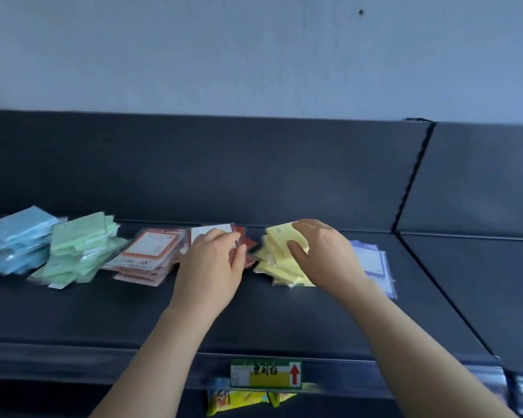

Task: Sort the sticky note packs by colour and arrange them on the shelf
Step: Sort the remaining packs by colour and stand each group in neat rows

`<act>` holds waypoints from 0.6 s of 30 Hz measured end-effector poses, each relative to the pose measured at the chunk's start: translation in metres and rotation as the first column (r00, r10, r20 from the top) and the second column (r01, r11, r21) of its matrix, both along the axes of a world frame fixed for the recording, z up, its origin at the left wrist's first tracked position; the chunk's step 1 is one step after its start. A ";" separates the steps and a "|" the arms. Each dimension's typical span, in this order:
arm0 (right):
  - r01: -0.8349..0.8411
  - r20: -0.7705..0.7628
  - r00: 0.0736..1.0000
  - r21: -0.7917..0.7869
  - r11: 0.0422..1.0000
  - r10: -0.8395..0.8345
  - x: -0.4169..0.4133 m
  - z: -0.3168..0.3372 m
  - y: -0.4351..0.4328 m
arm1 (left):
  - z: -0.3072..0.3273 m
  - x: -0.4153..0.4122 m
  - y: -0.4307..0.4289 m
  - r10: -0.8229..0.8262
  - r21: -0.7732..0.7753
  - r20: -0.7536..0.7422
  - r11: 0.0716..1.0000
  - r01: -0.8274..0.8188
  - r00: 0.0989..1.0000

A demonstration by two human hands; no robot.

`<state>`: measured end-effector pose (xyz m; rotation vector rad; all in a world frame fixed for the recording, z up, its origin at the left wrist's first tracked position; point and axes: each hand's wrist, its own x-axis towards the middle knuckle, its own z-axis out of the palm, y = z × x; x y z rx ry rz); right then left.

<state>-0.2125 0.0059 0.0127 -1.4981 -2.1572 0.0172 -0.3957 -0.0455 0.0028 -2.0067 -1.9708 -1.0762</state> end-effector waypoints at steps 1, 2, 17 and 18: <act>0.021 -0.003 1.000 -0.007 1.000 -0.021 0.012 -0.002 -0.001 | -0.001 0.012 0.001 -0.035 0.002 0.011 0.999 0.035 0.999; 0.044 -0.009 0.999 -0.013 0.999 -0.044 0.024 -0.003 -0.003 | -0.003 0.024 0.002 -0.072 0.003 0.016 0.997 0.072 0.997; 0.326 0.098 0.944 -0.121 0.938 -0.316 0.315 -0.029 0.016 | -0.029 0.277 0.051 -0.295 -0.111 0.048 0.948 0.298 0.954; 0.357 0.109 0.932 -0.137 0.924 -0.345 0.339 -0.034 0.019 | -0.031 0.295 0.055 -0.298 -0.139 0.045 0.943 0.302 0.953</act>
